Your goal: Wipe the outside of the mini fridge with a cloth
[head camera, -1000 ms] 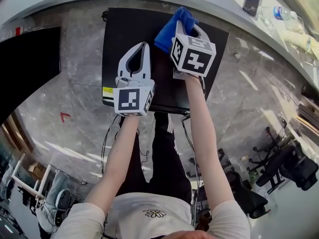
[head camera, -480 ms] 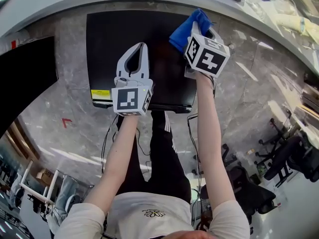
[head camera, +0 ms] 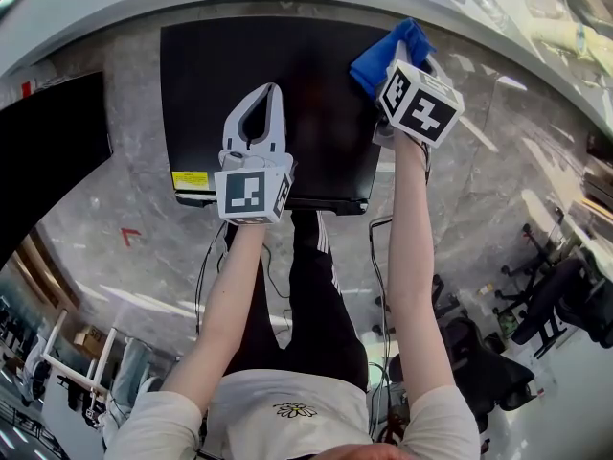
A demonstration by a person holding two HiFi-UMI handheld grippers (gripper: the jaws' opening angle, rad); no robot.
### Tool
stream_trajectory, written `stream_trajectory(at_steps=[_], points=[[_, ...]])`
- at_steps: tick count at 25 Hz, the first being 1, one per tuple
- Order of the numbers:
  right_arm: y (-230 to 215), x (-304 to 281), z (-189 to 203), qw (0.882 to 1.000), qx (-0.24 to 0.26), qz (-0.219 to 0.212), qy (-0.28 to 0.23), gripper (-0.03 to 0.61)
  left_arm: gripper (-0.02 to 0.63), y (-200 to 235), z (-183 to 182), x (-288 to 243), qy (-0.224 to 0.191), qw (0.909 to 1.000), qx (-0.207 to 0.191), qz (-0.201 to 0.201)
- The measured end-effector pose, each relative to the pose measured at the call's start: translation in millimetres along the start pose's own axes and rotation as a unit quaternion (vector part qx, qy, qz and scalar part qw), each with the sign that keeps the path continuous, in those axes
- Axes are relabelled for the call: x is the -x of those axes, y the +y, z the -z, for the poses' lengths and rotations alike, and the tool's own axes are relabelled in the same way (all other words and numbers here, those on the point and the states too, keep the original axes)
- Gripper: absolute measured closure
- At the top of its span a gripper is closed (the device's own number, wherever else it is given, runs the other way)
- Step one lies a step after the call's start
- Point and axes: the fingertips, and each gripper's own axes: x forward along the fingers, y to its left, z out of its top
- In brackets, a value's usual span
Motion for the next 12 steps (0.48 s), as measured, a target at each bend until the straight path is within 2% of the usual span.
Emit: stream_trajectory(at_steps=[8, 12], points=[[-47, 7, 13, 0.997, -0.044, 0.058, -0.003, 0.516, 0.609, 12, 3, 7, -0.003, 1.0, -0.001, -0.007], [-35, 33, 2, 0.997, -0.065, 0.035, -0.033, 0.515, 0.609, 27, 3, 16, -0.006, 0.9998, 0.005, -0.019]])
